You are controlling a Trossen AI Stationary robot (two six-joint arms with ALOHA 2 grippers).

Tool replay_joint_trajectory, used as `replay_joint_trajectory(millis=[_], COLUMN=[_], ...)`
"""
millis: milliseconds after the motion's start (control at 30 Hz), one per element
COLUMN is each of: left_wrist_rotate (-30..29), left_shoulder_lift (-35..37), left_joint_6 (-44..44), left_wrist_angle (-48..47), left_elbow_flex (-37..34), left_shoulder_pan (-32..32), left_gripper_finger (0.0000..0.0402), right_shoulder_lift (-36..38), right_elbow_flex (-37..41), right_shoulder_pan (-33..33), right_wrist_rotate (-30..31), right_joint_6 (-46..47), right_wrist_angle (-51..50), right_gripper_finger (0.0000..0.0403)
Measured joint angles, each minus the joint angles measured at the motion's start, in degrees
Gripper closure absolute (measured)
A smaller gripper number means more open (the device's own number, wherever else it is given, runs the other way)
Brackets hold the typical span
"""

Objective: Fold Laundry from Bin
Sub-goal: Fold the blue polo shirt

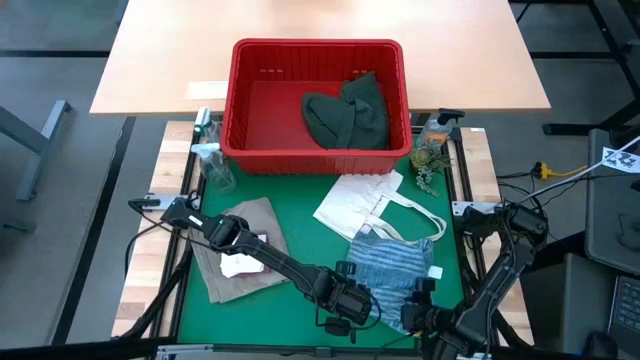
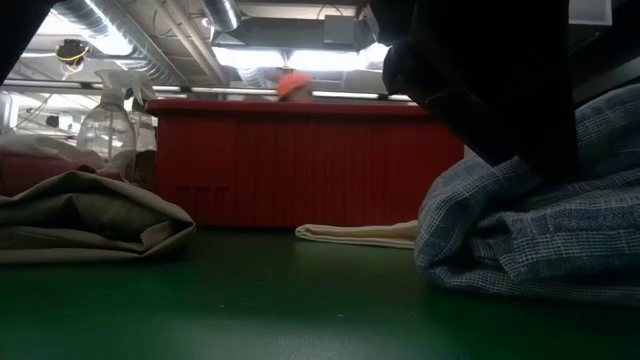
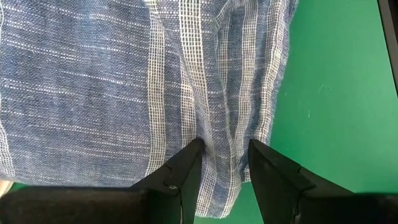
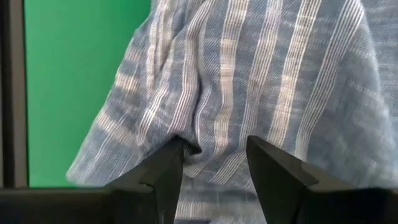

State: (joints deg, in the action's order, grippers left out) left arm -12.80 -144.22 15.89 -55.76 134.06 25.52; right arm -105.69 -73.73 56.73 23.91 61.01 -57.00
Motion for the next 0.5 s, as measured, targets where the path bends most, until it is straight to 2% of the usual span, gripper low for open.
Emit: replay_joint_trajectory(millis=[167, 267, 367, 500], left_wrist_rotate=[0.0, 0.0, 0.0, 0.0], left_shoulder_lift=[0.0, 0.0, 0.0, 0.0], left_joint_6=[0.0, 0.0, 0.0, 0.0], left_wrist_angle=[0.1, 0.2, 0.2, 0.2], left_elbow_flex=[0.0, 0.0, 0.0, 0.0], left_shoulder_pan=[0.0, 0.0, 0.0, 0.0], left_gripper_finger=[0.0277, 0.0277, 0.0277, 0.0277], right_shoulder_lift=[0.0, 0.0, 0.0, 0.0], right_elbow_flex=[0.0, 0.0, 0.0, 0.0], right_shoulder_pan=[-1.0, -1.4, -1.3, -1.2], right_wrist_rotate=[0.2, 0.1, -0.4, -2.3], right_joint_6=[0.0, 0.0, 0.2, 0.5], right_wrist_angle=[0.5, 0.5, 0.6, 0.9], right_gripper_finger=[0.0226, 0.0248, 0.0294, 0.0380])
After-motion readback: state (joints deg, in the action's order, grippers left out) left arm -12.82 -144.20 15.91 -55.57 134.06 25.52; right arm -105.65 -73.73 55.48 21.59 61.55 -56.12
